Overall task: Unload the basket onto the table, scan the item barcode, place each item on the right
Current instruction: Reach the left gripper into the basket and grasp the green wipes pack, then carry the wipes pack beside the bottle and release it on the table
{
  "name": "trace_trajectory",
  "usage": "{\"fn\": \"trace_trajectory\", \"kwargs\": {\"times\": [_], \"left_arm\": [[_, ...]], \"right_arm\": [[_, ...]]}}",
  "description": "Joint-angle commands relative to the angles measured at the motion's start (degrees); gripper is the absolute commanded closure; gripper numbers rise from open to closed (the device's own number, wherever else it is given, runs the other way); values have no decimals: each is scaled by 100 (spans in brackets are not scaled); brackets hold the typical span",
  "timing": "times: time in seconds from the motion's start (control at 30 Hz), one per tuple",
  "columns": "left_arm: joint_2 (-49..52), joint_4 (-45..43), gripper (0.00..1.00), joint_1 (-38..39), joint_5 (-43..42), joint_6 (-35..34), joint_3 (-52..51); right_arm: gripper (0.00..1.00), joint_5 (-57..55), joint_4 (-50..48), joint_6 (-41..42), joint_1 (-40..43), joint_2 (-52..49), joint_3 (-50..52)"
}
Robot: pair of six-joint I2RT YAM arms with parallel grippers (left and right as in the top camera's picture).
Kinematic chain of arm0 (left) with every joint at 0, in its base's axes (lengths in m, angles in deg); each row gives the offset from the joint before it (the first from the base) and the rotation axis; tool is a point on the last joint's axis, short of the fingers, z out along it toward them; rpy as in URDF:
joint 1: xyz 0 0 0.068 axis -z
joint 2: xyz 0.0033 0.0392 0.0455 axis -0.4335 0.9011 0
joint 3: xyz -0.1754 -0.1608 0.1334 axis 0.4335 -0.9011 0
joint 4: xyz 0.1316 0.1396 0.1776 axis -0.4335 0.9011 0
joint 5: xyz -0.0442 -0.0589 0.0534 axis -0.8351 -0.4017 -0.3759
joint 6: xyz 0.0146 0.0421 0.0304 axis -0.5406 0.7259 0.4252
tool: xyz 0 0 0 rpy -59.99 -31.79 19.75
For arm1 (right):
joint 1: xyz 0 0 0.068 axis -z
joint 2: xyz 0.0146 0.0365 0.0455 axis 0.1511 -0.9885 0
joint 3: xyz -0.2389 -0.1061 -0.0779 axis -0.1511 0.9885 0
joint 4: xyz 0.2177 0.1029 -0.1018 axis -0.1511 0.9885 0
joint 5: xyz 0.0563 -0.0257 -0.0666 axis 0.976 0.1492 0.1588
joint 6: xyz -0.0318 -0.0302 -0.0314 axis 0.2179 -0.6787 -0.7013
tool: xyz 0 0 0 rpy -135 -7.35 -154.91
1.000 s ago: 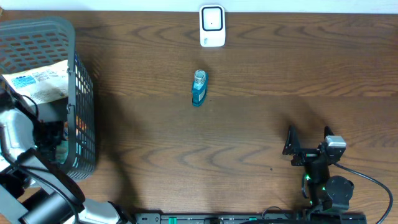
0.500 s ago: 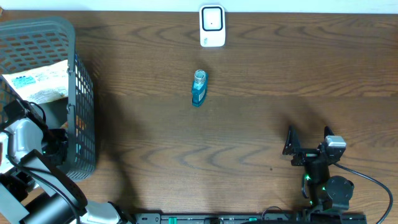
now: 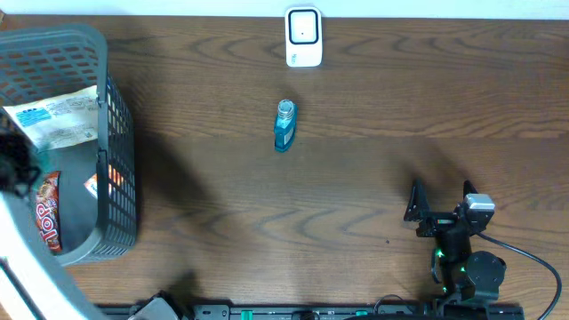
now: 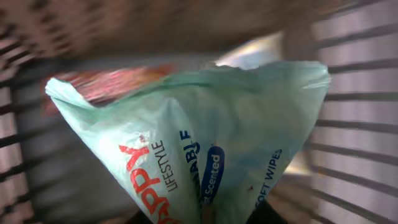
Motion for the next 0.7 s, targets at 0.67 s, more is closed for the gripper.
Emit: {"fn": "trace_trajectory", "kwargs": {"times": [0.67], "left_arm": [[807, -1097, 83, 7385, 863, 1624, 295]], "right_arm": [[1, -7, 11, -46, -28, 26, 13]]}}
